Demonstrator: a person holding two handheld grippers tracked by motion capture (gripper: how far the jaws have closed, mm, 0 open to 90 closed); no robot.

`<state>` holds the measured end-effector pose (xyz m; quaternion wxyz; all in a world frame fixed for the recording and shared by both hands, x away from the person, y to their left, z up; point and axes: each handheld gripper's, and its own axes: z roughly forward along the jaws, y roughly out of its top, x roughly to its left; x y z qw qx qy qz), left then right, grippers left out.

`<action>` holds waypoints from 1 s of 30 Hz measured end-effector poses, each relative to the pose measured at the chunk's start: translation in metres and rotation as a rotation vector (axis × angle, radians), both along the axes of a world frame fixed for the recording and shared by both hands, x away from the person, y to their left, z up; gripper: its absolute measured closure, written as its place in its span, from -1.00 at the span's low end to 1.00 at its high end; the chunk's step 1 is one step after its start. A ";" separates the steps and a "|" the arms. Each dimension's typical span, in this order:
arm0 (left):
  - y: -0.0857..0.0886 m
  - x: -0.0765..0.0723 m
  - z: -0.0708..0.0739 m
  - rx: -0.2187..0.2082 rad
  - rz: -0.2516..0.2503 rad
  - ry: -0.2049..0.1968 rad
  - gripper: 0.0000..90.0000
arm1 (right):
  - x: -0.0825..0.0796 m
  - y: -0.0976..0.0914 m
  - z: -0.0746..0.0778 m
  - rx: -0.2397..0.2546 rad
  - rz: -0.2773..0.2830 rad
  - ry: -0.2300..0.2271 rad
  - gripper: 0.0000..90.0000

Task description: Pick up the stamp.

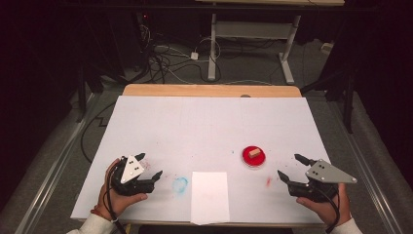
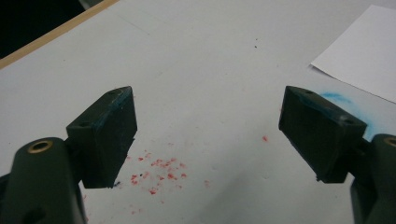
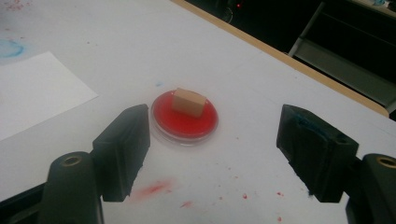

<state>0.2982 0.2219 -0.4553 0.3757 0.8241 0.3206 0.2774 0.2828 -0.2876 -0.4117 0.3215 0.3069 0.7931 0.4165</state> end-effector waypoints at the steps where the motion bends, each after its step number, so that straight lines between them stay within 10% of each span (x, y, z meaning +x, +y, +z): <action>1: 0.000 0.000 0.000 0.001 -0.001 0.001 -0.58 | 0.002 0.000 0.002 -0.007 0.006 0.005 -0.42; 30: 0.001 0.002 -0.003 -0.006 -0.006 0.025 -0.58 | 0.030 0.012 0.021 -0.057 0.071 0.027 -0.41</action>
